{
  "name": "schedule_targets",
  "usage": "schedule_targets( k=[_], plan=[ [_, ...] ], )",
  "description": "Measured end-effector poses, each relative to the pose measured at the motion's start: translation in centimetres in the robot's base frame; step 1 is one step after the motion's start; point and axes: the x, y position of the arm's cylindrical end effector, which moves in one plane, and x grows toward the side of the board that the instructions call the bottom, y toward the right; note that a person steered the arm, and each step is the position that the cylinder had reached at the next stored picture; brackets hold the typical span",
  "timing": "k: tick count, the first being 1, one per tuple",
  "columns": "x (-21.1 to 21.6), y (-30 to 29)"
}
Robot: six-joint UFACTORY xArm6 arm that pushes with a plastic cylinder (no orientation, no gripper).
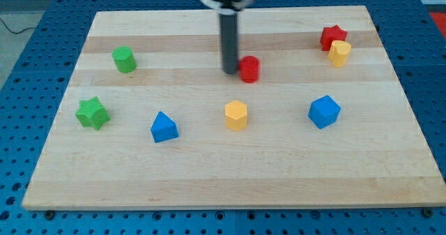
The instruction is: Move the red circle below the yellow heart
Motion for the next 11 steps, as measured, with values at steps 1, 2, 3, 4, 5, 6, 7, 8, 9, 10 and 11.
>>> schedule_targets(
  k=[1, 2, 3, 4, 5, 6, 7, 8, 9, 10, 11],
  plan=[
    [0.7, 7.2],
    [0.7, 10.8],
    [0.7, 8.5],
    [2.3, 7.4],
    [4.8, 7.4],
    [5.3, 8.6],
    [4.0, 10.7],
    [3.4, 13.2],
    [3.4, 15.3],
    [3.4, 15.9],
    [5.6, 16.7]
  ],
)
